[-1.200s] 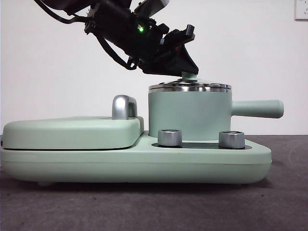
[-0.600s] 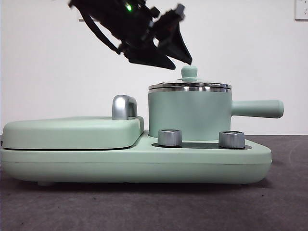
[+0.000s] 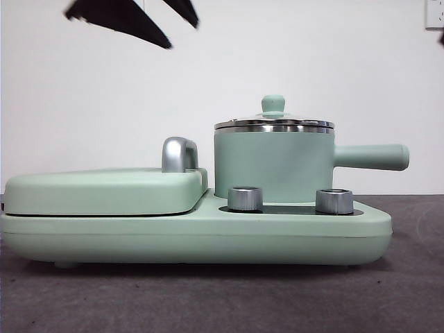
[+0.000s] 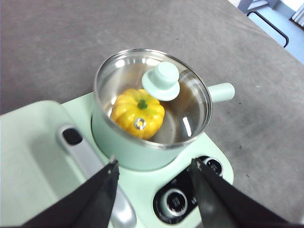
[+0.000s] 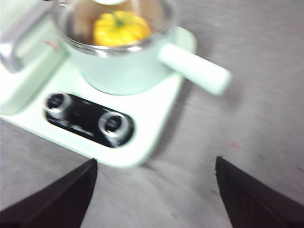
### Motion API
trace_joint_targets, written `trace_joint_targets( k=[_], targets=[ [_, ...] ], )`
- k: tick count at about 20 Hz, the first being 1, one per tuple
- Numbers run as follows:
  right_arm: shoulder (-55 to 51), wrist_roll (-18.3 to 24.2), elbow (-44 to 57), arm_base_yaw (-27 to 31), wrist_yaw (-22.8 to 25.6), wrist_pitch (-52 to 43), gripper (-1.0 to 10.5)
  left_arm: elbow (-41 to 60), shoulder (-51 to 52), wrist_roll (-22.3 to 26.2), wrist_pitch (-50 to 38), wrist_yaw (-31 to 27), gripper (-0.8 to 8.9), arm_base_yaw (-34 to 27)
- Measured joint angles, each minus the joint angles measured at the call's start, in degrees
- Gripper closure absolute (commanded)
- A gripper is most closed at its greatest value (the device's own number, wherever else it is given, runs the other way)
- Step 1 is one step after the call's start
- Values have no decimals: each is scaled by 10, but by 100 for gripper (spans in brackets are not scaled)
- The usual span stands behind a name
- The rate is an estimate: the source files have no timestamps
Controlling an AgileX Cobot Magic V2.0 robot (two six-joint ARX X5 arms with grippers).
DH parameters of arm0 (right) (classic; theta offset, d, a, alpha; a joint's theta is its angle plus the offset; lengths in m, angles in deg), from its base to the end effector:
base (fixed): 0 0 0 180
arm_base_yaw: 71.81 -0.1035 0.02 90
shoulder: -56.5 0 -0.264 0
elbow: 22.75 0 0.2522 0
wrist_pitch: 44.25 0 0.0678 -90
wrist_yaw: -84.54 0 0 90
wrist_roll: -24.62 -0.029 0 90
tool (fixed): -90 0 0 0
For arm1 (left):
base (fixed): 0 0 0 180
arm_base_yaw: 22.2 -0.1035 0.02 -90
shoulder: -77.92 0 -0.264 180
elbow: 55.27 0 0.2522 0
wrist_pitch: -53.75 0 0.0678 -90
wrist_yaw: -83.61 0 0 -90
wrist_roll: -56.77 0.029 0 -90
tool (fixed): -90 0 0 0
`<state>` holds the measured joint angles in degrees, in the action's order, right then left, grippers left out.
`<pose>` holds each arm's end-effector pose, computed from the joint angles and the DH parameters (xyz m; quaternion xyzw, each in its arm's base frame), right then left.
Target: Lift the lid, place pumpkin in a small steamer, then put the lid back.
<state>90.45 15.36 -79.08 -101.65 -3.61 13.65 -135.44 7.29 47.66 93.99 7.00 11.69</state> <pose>0.0985 0.0554 0.2907 -0.0084 0.3111 0.2059 0.9278 0.2152 -0.1526 0.3453 -0.0232 0.2904 -0.3648 0.8844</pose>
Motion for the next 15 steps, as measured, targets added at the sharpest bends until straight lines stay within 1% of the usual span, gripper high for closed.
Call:
trace_joint_targets(
  k=[2, 5, 11, 15],
  targets=[
    [28, 2, 0, 0, -21, -33, 564, 14, 38, -6, 18, -1, 563, -9],
    [76, 4, 0, 0, -50, -83, 564, 56, 102, -8, 33, -18, 563, -30],
    [125, 5, 0, 0, -94, -153, 564, 124, 189, -11, 56, -19, 563, -56],
    [153, 5, 0, 0, -124, -187, 564, 162, 246, -24, 79, -31, 563, -71]
  ],
)
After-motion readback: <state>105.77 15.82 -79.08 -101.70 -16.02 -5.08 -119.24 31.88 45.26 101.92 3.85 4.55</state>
